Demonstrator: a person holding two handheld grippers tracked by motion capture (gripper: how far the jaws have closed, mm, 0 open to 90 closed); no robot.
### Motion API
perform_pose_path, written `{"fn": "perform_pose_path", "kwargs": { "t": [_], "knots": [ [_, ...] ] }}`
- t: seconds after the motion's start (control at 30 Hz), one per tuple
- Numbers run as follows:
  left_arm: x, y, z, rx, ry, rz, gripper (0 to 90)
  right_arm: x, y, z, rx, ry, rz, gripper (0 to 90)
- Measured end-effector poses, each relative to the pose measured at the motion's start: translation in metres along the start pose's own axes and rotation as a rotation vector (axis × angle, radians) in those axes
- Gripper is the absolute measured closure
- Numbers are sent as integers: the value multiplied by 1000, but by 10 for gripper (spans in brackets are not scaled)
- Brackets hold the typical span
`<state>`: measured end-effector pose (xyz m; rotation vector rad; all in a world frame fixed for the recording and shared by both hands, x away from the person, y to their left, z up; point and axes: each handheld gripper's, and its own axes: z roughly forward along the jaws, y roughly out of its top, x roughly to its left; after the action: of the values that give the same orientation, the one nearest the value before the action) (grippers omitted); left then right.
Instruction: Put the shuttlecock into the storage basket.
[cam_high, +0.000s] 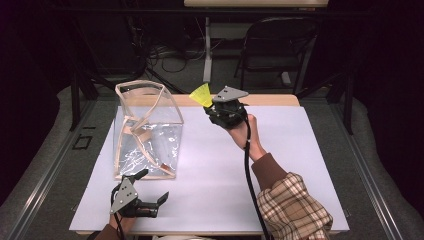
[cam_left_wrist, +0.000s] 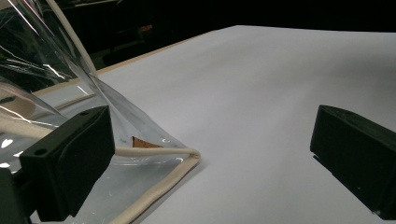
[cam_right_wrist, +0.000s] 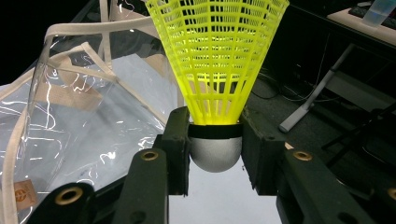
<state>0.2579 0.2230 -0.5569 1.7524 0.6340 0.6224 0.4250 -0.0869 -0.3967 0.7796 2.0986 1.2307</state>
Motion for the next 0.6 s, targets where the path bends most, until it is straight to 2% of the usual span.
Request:
{"fn": "perform_pose_path", "kwargs": {
  "t": [0.6],
  "knots": [
    [0,0,0,-7,-2,2,0,3,19,8,-12,8,-18,649]
  ]
}}
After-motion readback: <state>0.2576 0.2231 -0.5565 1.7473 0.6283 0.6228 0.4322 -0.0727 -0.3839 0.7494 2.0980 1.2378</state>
